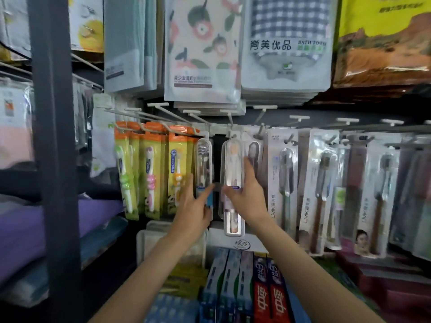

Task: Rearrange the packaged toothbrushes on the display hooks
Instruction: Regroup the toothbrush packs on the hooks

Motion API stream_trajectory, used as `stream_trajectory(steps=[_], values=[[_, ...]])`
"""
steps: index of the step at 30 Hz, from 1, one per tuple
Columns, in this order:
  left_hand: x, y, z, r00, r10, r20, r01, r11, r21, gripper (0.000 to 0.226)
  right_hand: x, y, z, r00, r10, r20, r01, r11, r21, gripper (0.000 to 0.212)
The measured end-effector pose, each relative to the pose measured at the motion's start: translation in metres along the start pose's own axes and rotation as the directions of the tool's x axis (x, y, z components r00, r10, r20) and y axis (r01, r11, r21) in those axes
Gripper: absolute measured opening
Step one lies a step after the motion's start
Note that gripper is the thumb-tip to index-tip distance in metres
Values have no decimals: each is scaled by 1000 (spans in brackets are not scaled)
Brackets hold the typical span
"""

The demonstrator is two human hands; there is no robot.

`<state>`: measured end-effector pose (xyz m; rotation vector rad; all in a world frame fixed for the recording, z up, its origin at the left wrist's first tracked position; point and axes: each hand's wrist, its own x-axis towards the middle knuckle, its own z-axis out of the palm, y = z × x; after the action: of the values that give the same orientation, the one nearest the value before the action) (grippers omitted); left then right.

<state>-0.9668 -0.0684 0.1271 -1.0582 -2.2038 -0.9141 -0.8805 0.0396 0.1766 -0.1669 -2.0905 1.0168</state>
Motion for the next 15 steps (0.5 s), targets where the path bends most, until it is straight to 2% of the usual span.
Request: stream_trajectory(steps=[3,10,15], values=[[1,-4,4,1000,8,-8,-9,999,-36,62,3,5,5,1000,-4,-10,4,999,-53,81],[5,-6,10,1000,-5,-1,5,992,-129,64,7,14,2,999,-26,19,26,999,-40,82],[13,-1,17,985,-37,-169,8,986,-168,66,10,17,-3,999,-43,15,45,993,-113,84]])
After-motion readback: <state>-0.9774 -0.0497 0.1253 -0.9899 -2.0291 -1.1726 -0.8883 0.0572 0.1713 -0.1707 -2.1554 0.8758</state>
